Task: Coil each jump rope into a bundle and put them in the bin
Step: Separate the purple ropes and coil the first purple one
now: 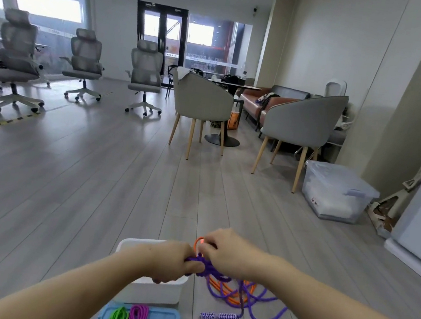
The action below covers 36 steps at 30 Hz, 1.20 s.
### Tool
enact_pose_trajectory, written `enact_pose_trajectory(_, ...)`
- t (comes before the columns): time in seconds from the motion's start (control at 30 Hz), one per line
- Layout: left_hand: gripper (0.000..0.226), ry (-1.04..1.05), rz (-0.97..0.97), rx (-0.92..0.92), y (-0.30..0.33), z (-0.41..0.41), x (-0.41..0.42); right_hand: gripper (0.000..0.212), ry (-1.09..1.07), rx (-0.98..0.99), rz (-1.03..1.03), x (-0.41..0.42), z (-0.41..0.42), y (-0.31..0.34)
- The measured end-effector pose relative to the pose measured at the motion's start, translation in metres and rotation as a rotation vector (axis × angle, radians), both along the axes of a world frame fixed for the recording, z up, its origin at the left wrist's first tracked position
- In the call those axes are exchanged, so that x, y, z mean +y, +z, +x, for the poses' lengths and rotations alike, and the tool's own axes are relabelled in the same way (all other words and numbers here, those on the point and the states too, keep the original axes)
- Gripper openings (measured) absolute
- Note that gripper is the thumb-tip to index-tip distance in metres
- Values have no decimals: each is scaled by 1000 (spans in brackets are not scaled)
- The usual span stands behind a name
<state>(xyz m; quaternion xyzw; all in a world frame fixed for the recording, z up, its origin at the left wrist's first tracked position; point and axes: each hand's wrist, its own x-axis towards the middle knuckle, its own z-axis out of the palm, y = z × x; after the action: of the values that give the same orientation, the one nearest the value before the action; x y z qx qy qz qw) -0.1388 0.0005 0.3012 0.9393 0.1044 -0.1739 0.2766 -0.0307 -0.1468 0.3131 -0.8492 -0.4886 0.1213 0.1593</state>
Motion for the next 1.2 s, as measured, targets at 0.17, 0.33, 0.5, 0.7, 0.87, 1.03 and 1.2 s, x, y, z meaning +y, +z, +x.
enact_pose_trajectory(0.17, 35, 188, -129, -188, 9, 6, 13, 33, -126, 165, 152, -9, 9, 2)
enact_pose_trajectory(0.33, 33, 295, -312, -376, 18, 9, 7, 33, -160, 237, 346, -5, 3, 0)
enact_pose_trajectory(0.5, 39, 387, -775, -490, 43, 6, 0, 27, -85, 851, 549, -15, -6, 8)
enact_pose_trajectory(0.7, 47, 46, -964, -132, 70, -20, 21, 30, 65, 886, 235, -40, 23, 23)
enact_pose_trajectory(0.87, 43, -144, -529, 177, 54, -18, -2, 24, 45, 489, 11, -34, 24, 30)
enact_pose_trajectory(1.03, 50, -70, -80, 92, 20, -5, -7, 36, -49, 112, -18, -6, 1, 17)
enact_pose_trajectory(1.2, 41, 62, 69, -134, 7, 4, -12, 32, -155, 22, 57, 2, -5, 12)
